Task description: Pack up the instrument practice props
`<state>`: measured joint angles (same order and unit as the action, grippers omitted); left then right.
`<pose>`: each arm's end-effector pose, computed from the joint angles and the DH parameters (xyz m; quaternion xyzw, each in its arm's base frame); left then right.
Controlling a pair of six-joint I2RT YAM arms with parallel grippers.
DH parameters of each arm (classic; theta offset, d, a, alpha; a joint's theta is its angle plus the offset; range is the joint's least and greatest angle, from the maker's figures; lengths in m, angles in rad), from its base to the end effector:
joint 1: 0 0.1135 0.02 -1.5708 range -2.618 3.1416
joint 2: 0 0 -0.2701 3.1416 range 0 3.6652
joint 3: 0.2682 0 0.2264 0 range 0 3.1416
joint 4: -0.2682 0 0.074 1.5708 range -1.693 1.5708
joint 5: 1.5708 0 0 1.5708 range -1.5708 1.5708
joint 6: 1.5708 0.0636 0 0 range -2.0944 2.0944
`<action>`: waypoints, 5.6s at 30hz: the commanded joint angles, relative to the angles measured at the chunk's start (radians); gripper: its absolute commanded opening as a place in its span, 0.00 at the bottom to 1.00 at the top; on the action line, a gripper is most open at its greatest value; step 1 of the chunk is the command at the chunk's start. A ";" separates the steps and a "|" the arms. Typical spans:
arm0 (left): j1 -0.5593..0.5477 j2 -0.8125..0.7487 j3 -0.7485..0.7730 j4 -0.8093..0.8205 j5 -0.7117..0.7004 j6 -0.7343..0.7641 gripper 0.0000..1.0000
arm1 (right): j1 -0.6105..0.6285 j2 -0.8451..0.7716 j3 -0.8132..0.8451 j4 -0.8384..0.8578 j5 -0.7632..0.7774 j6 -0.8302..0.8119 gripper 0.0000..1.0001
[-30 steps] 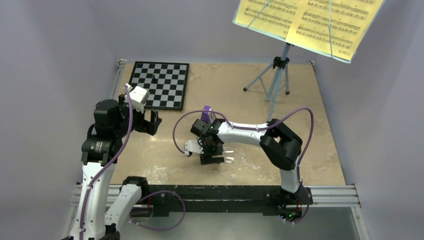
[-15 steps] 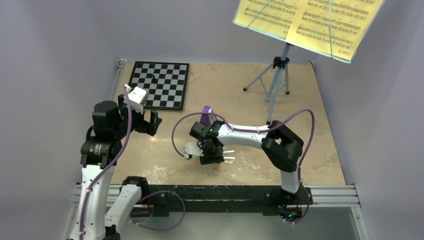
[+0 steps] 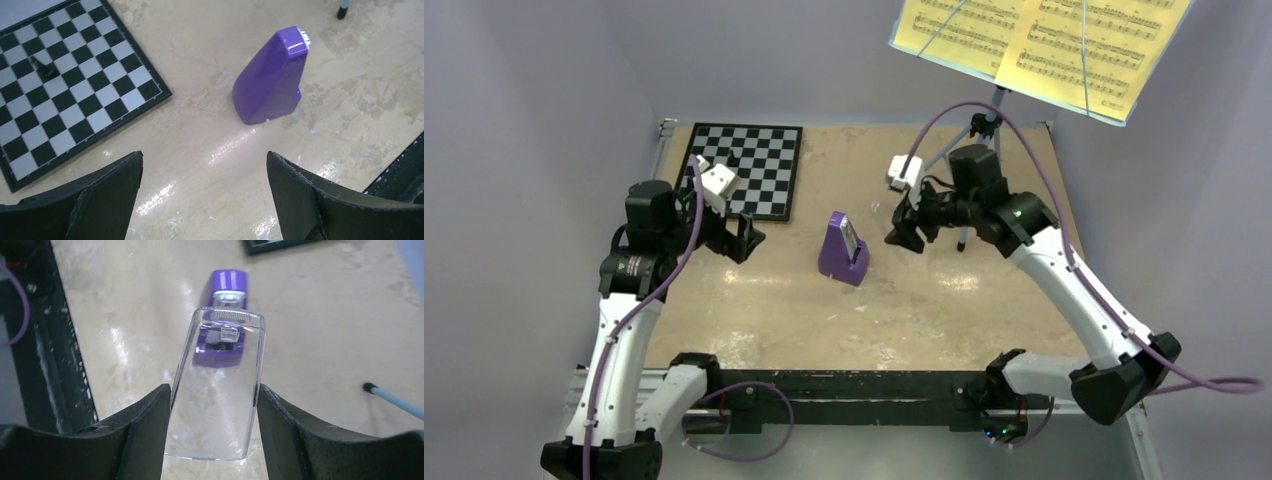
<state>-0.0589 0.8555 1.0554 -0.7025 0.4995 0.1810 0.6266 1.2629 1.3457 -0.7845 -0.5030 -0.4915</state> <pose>0.1566 -0.0398 0.3570 0.2247 0.8130 -0.1822 0.5053 0.1844 0.1713 0.3650 -0.5548 0.6892 0.2527 0.3916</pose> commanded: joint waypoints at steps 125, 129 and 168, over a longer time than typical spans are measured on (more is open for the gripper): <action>-0.206 0.475 0.094 0.175 0.235 0.152 0.93 | 0.002 0.321 -0.615 1.397 -0.040 0.254 0.00; -0.206 0.467 0.093 0.172 0.235 0.150 0.93 | 0.003 0.297 -0.642 1.399 -0.064 0.237 0.00; -0.258 0.440 0.049 0.369 0.151 -0.355 0.99 | 0.070 0.370 -0.542 1.152 -0.006 0.178 0.00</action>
<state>-0.3157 1.3376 1.1191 -0.4232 0.6708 -0.0170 0.6670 1.6032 0.8555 0.4946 -0.5655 -0.2749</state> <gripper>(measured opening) 0.997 0.614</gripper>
